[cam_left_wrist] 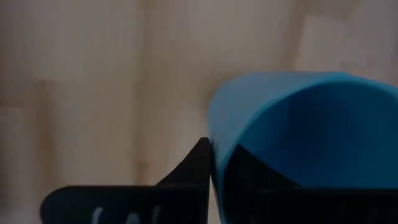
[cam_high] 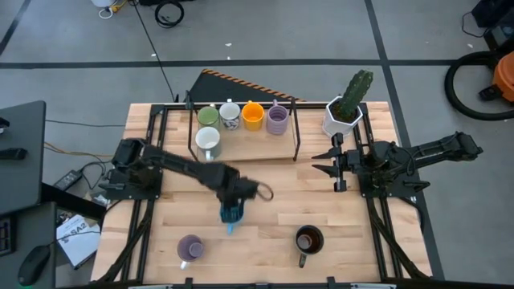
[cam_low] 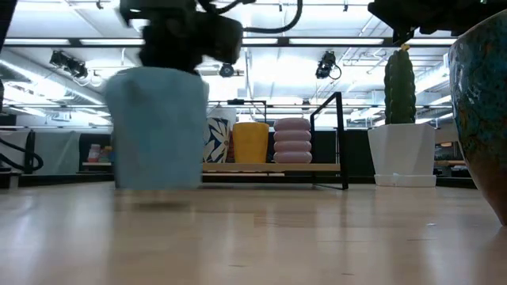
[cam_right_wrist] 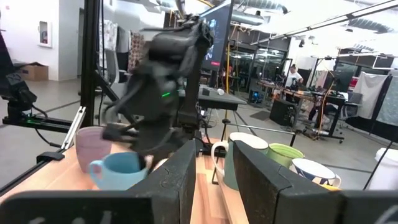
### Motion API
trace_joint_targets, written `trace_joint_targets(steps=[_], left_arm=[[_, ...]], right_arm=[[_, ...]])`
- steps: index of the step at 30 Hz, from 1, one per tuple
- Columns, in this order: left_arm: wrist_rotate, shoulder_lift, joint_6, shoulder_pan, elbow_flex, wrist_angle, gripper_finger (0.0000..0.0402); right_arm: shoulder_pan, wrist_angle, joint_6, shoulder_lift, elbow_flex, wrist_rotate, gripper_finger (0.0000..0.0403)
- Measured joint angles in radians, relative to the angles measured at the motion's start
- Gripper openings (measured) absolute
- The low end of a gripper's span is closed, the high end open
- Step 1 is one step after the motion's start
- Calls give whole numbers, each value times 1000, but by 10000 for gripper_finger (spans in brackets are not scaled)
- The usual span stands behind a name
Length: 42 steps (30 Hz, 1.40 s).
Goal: Place coffee mugs
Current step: Put the blue mug on the shelf
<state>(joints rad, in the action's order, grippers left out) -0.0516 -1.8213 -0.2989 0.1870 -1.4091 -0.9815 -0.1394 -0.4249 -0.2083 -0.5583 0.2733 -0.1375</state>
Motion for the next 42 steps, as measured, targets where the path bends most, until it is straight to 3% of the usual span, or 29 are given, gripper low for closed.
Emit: trace_joint_targets(steps=[9,23,32,42], left_arm=[[78,17,261,-230,-120,-38,31],[84,17,590,-511,-169,-99,31],[86,17,674,-603,-169,-89,32],[88,6,691,-623,-154,-66,32]], right_arm=[[0,-8,-14,-18,0,0,114],[0,-7,-21,-19,0,0,114],[0,-8,-23,-19,0,0,114],[0,-8,-22,-19,0,0,114]])
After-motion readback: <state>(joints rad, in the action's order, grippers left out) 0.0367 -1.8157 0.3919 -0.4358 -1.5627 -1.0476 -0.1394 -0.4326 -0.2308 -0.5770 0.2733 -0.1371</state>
